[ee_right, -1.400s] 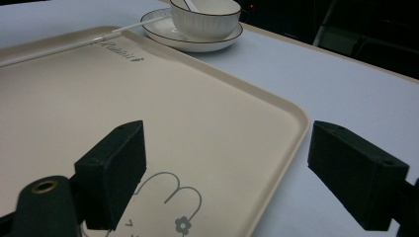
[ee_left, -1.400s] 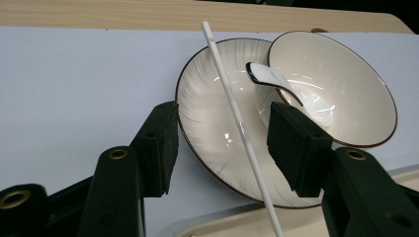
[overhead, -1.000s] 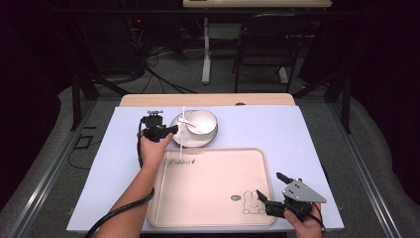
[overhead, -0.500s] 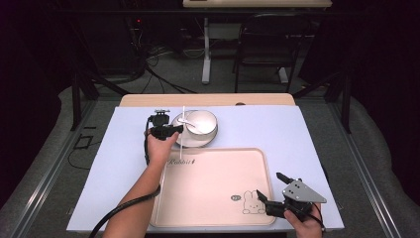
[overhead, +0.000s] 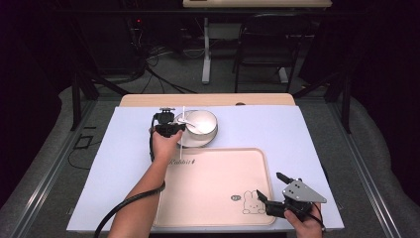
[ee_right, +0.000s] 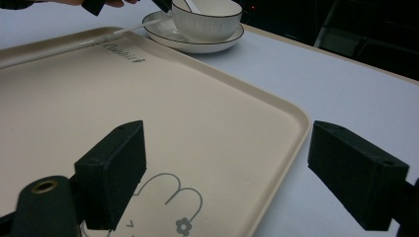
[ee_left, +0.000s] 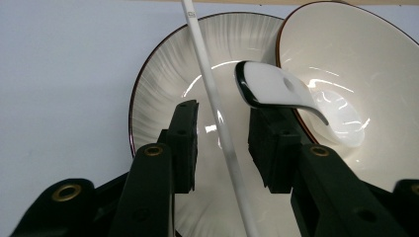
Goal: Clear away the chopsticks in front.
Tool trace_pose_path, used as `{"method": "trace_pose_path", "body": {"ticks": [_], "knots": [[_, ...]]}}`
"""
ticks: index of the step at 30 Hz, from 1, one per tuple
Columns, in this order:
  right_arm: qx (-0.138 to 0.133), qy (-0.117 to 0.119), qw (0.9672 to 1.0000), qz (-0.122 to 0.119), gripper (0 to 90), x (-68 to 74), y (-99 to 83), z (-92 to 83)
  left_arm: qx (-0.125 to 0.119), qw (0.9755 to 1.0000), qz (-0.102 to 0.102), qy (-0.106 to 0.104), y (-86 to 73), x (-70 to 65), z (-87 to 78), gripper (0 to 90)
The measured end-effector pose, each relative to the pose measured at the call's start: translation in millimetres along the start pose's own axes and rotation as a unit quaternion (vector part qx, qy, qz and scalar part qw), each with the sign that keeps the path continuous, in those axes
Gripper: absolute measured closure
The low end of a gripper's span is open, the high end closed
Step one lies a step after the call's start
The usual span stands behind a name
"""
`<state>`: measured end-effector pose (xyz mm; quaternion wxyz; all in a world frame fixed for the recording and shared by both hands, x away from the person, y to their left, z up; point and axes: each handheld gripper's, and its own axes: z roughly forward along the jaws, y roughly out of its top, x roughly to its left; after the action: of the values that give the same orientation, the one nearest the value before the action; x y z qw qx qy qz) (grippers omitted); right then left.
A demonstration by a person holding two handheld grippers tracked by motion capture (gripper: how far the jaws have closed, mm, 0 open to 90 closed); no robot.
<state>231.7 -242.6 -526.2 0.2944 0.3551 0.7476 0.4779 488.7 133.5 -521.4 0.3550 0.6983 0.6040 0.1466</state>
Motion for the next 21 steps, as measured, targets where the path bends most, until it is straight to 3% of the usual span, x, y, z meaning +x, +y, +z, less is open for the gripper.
{"method": "trace_pose_path", "body": {"ticks": [11, 21], "knots": [[0.001, 0.001, 1.0000, 0.000, 14.6, 0.2, 0.0, 0.7, 0.009, 0.9999, -0.008, 0.008, 2.0, 1.5, 12.8, 67.1], [0.001, 0.002, 1.0000, -0.001, 14.5, 0.0, 0.1, 1.1, 0.018, 0.9996, -0.020, 0.004, 2.0, 4.7, 21.0, 67.6]]}}
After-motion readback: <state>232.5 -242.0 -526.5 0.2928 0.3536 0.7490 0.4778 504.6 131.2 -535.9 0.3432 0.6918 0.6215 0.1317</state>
